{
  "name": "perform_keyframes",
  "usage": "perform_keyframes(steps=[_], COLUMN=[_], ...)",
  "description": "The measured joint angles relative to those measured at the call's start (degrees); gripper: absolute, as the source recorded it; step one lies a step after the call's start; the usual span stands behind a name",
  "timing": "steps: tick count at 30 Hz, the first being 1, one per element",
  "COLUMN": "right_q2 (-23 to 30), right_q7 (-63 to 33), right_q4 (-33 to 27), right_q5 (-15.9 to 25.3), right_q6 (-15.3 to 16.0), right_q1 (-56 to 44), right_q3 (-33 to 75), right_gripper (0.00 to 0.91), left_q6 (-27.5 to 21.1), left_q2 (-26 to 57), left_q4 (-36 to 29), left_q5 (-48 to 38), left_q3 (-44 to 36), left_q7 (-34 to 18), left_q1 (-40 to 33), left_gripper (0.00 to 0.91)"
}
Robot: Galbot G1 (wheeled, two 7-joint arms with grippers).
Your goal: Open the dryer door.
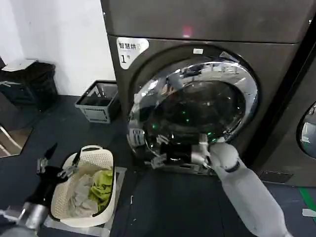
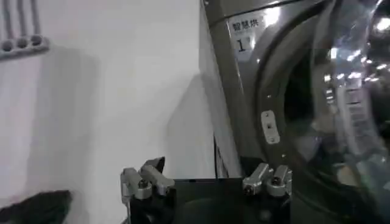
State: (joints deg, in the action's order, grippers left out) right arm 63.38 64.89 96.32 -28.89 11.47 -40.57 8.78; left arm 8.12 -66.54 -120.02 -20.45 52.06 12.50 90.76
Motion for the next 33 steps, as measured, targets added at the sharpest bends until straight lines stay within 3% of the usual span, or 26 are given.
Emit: perform_keyframes(steps=[6,10,16,20,25,28,33], right_q2=[-2.6,-3.1,-1.0,2.1,6.9,8.9,10.5], right_q7=[7.1,10.3,14.9,14.5,8.1,-0.6,-22.4], right_q4=[6.1,10.0,14.6,15.6,15.5,15.9,17.4], right_q5=[-0.7,-0.8,-3.0,-2.6,-2.2,-2.4,-1.6], right_q6=[-1.9,-5.2,-10.3,-11.4,-11.8,-11.8,-7.4], right_q1=[-8.4,-14.7,-27.0,-34.4,-39.3,-41.5,-44.1], right_q3=[7.1,13.5,30.1,42.2,53.2,58.5,63.6], right_gripper=[0.907,0.907,0.907,0.907,0.907,0.907,0.907], left_q6=[0.0,0.2,-0.6,-0.4,-0.7,-1.0,0.1], left_q2=[5.8,9.9,15.1,17.0,17.1,17.6,19.6], left_q4=[4.7,8.8,14.2,17.3,19.8,20.0,19.8], left_q5=[-2.1,-3.9,-6.0,-7.9,-10.7,-13.2,-18.3], left_q3=[-5.0,-10.1,-19.0,-26.0,-35.6,-40.6,-49.8], left_q7=[1.2,2.1,3.9,5.3,7.5,8.9,11.8], left_q1=[-5.3,-10.2,-19.0,-25.1,-33.6,-38.0,-44.2], left_gripper=[0.907,0.907,0.907,0.907,0.907,0.907,0.907])
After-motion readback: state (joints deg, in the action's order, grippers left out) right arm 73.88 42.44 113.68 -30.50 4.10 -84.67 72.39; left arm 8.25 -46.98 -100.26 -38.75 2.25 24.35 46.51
